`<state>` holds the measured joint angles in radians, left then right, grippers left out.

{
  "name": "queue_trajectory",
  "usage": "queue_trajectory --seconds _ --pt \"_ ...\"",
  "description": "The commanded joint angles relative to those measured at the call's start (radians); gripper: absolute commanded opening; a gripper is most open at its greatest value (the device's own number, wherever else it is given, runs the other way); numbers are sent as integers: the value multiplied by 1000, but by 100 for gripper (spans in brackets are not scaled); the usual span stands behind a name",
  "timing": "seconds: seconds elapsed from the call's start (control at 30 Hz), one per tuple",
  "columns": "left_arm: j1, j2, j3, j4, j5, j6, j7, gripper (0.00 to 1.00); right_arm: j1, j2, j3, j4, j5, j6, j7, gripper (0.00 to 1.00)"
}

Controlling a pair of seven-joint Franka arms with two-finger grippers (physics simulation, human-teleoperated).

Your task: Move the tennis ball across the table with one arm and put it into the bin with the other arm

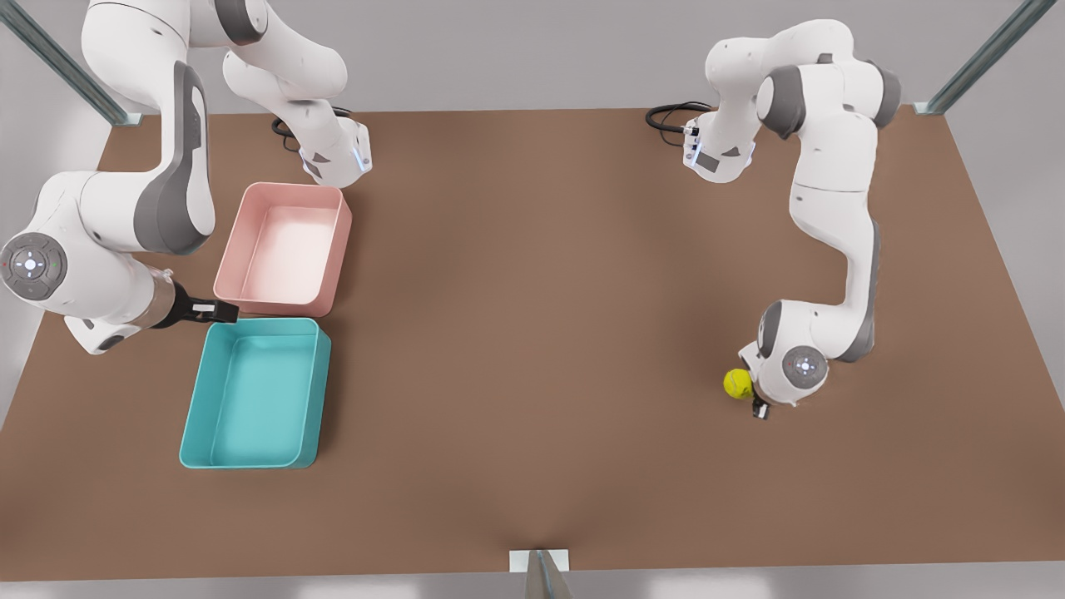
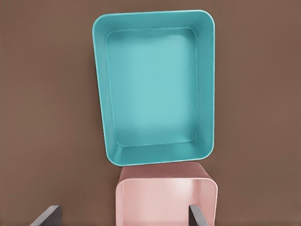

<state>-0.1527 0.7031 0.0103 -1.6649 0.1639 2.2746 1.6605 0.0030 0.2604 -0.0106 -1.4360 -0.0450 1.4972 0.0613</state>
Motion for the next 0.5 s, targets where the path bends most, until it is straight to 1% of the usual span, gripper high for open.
queue_trajectory --seconds 0.0,0.03,0.07,0.1,0.13,0.2,0.23,0.27,0.3,0.33,0.37,0.4,0.43,0.47 --pt "-79 -23 -38 1 -83 -69 -655 21 0 -1 0 0 1 0 6 100" --pt "-93 -40 -75 1 -101 -98 -789 21 0 -1 0 0 1 0 6 100" --pt "-100 -54 -102 1 -191 -124 -982 21 0 -1 -2 0 7 0 6 100" --pt "-96 -53 -105 2 -447 -103 -1278 21 0 -1 -2 0 7 0 6 100" --pt "-87 -48 -105 2 -498 -67 -1329 21 0 0 -2 0 8 0 6 100" --pt "-74 -43 -104 7 -449 -69 -1326 21 0 3 -2 2 13 0 6 100" --pt "-82 -74 -96 14 -367 -121 -1628 21 0 14 -3 3 14 9 6 100" --pt "-85 -111 -92 123 -65 -344 -1901 41 0 19 -3 19 16 9 6 100" --pt "-84 -146 -95 239 46 -614 -2026 100 0 20 -3 19 19 18 6 100" --pt "-81 -220 -119 306 80 -860 -2312 100 0 68 -3 48 45 34 6 100" --pt "-77 -206 -156 455 82 -1033 -2306 100 3 101 -3 68 80 43 12 100" --pt "-76 -194 -211 620 81 -1253 -2193 100 18 131 1 74 113 83 90 100" --pt "-74 -194 -228 669 77 -1313 -2112 100 46 135 3 72 114 106 118 100" --pt "-70 -255 -230 691 45 -1340 -1993 100 147 181 1 48 113 170 267 100"
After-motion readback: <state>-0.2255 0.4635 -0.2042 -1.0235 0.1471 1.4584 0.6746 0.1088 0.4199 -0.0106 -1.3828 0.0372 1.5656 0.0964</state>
